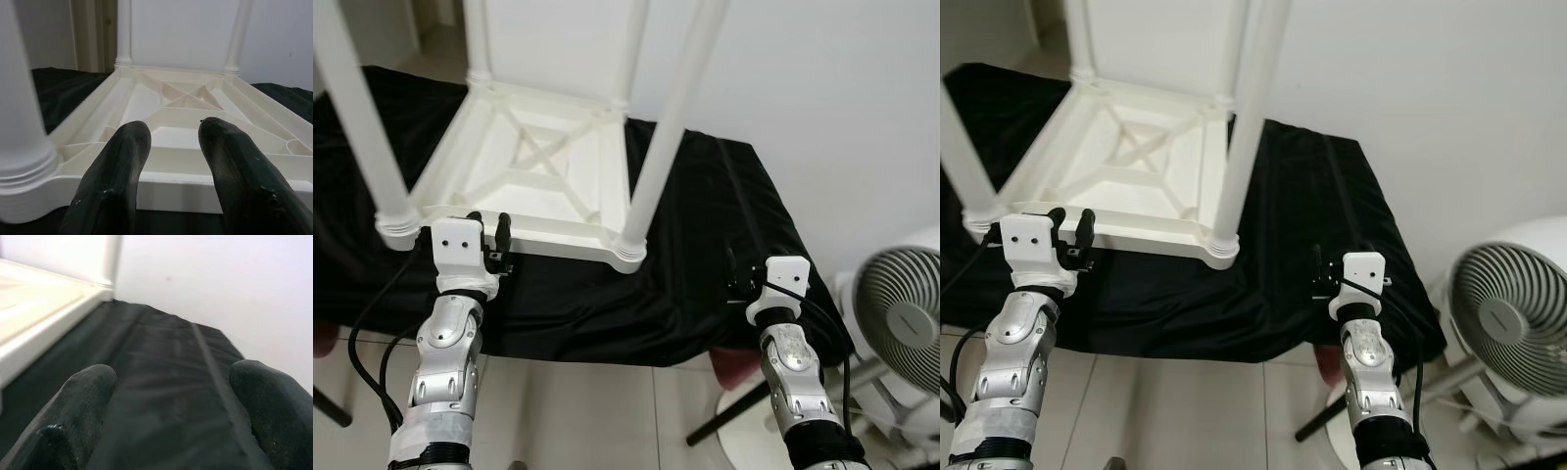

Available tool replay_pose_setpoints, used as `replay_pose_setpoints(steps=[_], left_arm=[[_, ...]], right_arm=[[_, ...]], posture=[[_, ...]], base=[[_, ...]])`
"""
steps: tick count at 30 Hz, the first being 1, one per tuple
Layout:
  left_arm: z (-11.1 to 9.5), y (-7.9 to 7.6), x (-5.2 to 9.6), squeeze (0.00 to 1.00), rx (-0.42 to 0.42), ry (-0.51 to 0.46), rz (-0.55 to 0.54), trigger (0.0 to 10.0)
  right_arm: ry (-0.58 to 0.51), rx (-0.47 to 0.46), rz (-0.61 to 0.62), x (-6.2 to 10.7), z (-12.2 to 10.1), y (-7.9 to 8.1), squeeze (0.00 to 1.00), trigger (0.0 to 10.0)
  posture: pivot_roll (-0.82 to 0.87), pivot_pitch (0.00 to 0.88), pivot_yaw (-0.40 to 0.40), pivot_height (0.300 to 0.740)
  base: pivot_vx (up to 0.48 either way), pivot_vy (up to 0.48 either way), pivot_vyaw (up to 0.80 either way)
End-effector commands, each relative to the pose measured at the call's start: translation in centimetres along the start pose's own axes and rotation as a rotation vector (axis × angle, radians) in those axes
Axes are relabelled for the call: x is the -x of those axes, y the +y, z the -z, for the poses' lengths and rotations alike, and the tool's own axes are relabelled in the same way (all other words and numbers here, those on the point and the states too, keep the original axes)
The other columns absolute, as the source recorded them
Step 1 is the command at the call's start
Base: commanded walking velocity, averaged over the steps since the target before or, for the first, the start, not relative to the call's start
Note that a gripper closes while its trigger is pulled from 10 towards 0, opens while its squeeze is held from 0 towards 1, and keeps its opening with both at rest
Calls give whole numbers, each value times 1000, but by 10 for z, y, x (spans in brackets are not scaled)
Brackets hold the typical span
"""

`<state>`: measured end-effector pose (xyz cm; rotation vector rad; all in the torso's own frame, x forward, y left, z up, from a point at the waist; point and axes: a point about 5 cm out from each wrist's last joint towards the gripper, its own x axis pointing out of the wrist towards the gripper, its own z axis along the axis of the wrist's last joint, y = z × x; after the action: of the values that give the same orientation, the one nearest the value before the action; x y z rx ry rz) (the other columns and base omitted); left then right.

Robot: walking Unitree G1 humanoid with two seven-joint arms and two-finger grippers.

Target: Building children table

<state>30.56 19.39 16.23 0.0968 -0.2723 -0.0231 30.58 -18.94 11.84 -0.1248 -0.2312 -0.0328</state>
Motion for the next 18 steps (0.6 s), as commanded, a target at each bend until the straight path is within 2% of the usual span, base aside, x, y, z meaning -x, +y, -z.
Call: replay_pose_setpoints(steps=[1, 2, 7, 18], left_arm=[[0, -4, -1, 0, -7, -2, -1, 10000], [0, -4, -1, 0, -7, -2, -1, 10000], [0, -4, -2, 0, -10, 3, 9, 10000], [0, -4, -4, 0, -13, 9, 4, 10000]], right_arm=[[14, 3, 15, 2, 3, -6, 0, 10000], [14, 3, 15, 2, 3, -6, 0, 10000], [13, -31, 15, 3, 4, -5, 0, 10000], [16, -36, 16, 3, 5, -4, 0, 10000]], posture=[[30, 0, -153, 740], [30, 0, -153, 740], [29, 0, -154, 740], [31, 0, -154, 740]], base=[[0, 0, 669], [0, 0, 669], [0, 0, 0], [0, 0, 0]])
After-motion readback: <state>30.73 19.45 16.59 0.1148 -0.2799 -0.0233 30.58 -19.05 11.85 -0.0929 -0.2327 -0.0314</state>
